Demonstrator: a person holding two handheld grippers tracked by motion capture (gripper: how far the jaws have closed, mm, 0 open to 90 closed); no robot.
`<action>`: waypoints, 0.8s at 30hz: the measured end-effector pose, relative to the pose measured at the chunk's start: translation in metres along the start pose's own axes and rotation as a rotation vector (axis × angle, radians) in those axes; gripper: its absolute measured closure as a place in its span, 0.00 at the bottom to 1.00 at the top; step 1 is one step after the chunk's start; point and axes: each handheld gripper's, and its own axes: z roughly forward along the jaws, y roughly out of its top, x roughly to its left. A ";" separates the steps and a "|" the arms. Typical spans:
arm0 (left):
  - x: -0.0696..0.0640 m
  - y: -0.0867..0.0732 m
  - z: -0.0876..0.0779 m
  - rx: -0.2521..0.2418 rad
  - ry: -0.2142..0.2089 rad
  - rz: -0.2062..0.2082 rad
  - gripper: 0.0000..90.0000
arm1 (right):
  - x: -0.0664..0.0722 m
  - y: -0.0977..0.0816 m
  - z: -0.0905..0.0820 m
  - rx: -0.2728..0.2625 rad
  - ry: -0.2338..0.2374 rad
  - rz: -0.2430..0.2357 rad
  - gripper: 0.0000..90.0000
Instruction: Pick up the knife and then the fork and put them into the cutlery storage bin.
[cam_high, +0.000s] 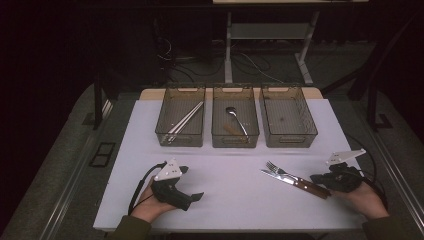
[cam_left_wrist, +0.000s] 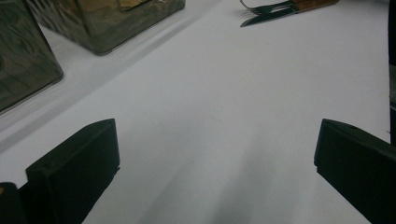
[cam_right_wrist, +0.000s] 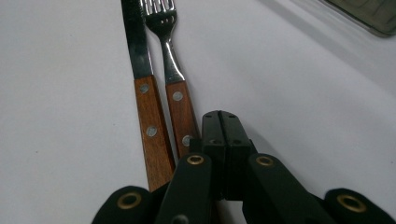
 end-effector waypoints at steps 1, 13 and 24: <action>0.000 0.000 0.000 0.000 0.000 0.000 0.00 | 0.001 0.000 0.000 0.000 0.003 0.001 1.00; 0.000 0.000 0.000 -0.002 -0.002 -0.001 0.00 | 0.004 0.000 -0.005 0.002 0.033 0.000 1.00; 0.000 0.000 0.001 0.001 -0.004 0.000 0.00 | 0.009 0.009 -0.011 -0.019 0.034 -0.036 1.00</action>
